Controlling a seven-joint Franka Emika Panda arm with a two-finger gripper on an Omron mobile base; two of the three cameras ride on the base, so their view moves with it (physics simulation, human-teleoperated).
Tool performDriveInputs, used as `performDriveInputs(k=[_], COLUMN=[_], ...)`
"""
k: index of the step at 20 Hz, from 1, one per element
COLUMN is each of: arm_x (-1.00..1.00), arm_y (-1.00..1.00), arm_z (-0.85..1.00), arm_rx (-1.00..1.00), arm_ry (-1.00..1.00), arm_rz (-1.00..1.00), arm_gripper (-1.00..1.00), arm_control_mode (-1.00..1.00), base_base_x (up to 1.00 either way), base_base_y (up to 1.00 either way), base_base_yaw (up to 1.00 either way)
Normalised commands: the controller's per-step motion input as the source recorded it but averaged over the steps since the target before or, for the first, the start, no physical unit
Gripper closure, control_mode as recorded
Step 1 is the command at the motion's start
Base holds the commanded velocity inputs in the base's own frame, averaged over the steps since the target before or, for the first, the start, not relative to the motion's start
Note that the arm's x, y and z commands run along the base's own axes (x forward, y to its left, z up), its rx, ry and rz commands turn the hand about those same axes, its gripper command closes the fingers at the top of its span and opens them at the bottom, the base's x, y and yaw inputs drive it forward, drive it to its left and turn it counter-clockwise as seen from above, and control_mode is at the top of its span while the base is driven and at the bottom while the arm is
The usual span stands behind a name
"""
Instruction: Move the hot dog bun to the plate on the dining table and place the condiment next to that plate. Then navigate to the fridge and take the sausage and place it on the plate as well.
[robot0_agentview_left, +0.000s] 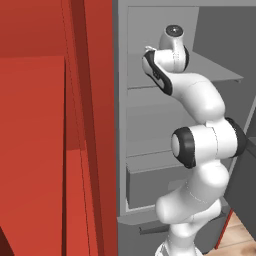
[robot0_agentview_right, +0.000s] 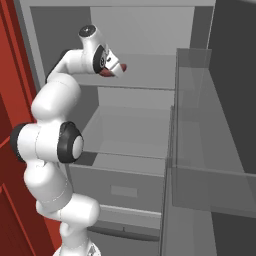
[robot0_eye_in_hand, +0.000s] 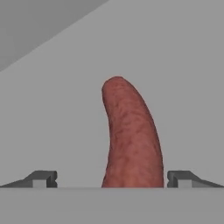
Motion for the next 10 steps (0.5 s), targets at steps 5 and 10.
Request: performDriveInputs(k=[5,10], arm_x=[0.00,0.00], arm_y=[-0.01,0.00], arm_z=[-0.50,-0.53], arm_rx=[0.05,0.01], arm_ry=[0.00,0.00], arm_rz=[0.00,0.00], arm_gripper=[-1.00,1.00], arm_control_mode=[-1.00,-1.00], base_base_x=[0.00,0.00], base_base_y=[0.00,0.00], base_base_yaw=[0.00,0.00])
